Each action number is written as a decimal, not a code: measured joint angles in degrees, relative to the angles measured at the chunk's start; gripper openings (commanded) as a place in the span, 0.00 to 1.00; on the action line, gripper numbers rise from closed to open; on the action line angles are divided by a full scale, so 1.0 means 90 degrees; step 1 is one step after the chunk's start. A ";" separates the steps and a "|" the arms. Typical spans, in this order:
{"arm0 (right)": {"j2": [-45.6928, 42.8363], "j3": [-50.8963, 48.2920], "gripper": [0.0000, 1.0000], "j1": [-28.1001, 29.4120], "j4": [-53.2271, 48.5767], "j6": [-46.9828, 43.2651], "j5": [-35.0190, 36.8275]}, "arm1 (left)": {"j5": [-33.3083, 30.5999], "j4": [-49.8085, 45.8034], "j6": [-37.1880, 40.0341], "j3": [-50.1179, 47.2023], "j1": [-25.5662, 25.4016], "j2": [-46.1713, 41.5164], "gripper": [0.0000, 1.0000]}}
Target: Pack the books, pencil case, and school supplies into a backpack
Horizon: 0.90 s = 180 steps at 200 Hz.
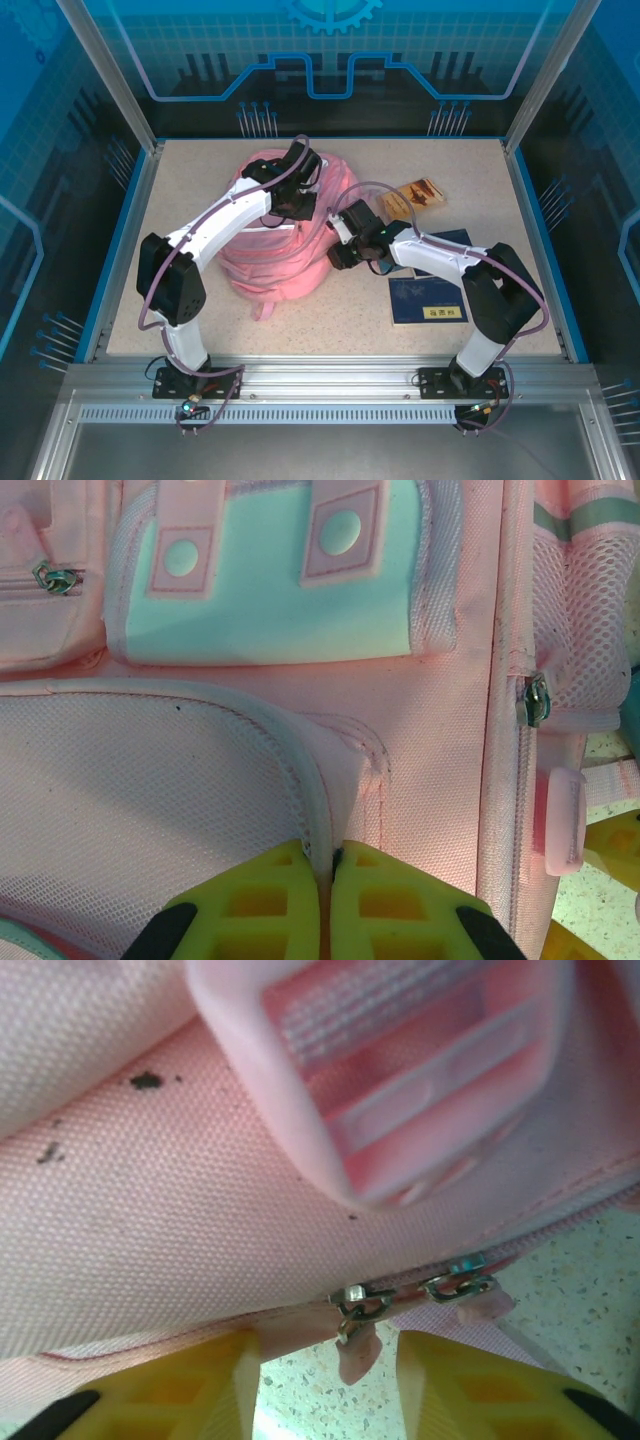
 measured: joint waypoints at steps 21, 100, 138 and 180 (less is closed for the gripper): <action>0.0005 0.0000 0.41 0.0000 0.0012 -0.0010 -0.0029 | 0.0002 0.0000 -0.0002 0.0000 0.0000 0.0000 0.00; 0.0175 0.0034 0.30 -0.0080 0.0068 -0.0141 0.0012 | 0.0044 0.0000 -0.0002 0.0000 0.0000 0.0000 0.00; 0.0313 0.0109 0.18 -0.0092 0.0112 -0.0345 0.0010 | 0.0046 0.0000 -0.0002 0.0000 0.0000 0.0000 0.00; 0.0308 0.0078 0.00 -0.0124 0.0243 -0.0571 -0.0063 | 0.0046 0.0007 -0.0027 0.0000 0.0007 0.0000 0.00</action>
